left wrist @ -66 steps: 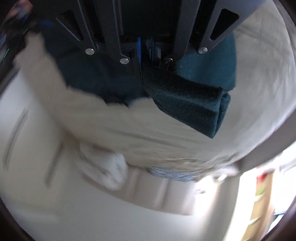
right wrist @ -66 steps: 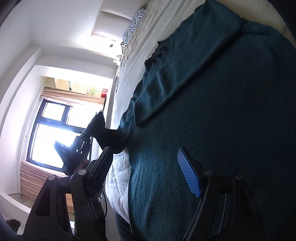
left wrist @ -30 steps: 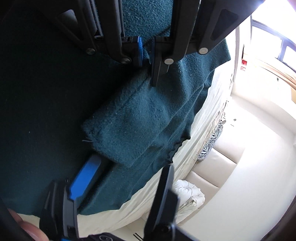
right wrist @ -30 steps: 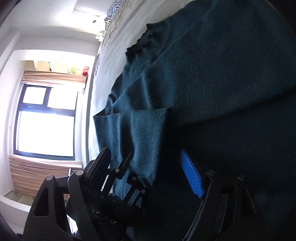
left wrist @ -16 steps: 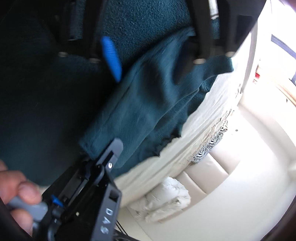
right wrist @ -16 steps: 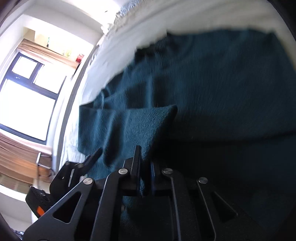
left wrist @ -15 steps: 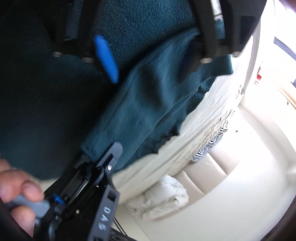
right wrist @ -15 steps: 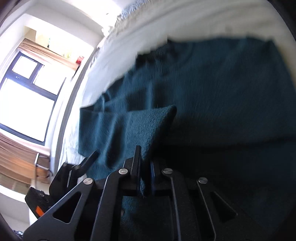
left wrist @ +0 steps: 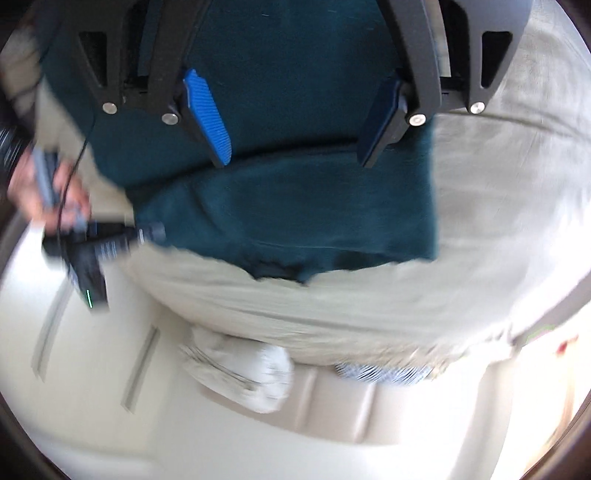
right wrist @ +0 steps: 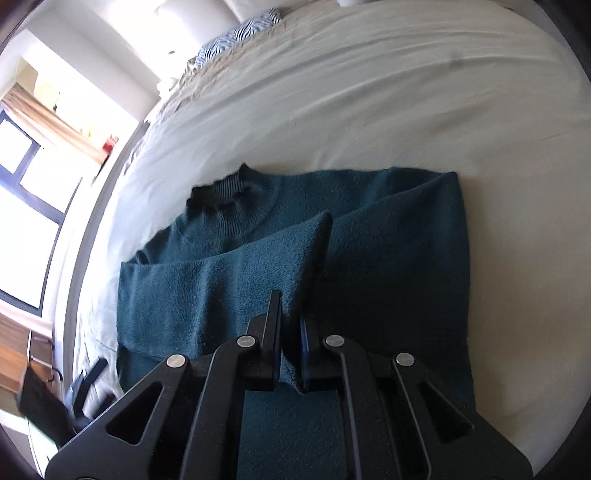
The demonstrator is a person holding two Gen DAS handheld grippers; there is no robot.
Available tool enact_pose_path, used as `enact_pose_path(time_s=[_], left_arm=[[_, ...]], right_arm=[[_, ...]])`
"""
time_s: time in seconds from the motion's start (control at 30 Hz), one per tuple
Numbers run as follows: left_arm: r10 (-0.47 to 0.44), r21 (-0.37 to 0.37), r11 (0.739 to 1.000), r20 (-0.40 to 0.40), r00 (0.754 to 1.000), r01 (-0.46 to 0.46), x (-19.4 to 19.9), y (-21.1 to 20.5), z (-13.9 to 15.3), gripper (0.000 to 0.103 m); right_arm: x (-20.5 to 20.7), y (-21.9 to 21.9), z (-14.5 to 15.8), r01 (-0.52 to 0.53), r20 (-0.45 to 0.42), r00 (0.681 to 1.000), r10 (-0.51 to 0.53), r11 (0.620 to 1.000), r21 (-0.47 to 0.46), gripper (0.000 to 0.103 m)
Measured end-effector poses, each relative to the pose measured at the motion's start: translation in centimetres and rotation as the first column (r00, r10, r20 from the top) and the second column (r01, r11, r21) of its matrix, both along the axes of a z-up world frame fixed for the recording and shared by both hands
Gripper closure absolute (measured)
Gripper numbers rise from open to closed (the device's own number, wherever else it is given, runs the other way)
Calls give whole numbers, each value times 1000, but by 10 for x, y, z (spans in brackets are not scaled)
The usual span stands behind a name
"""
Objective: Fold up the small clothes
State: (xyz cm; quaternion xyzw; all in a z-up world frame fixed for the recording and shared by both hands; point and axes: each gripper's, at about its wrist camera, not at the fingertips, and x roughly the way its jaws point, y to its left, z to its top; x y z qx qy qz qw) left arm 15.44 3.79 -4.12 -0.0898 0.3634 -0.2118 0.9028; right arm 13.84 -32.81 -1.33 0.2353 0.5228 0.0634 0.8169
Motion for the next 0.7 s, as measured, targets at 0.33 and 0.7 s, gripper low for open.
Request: enact_pose_path(time_s=[0.33, 0.7], left_arm=[[29, -358, 928, -205, 978, -103, 79, 84, -9, 65], [-44, -480, 863, -386, 921, -160, 155, 98, -75, 82]], right_arm=[[3, -6, -43, 59, -45, 997, -58, 997, 40, 95], [7, -14, -69, 77, -18, 997, -75, 985, 157, 95]])
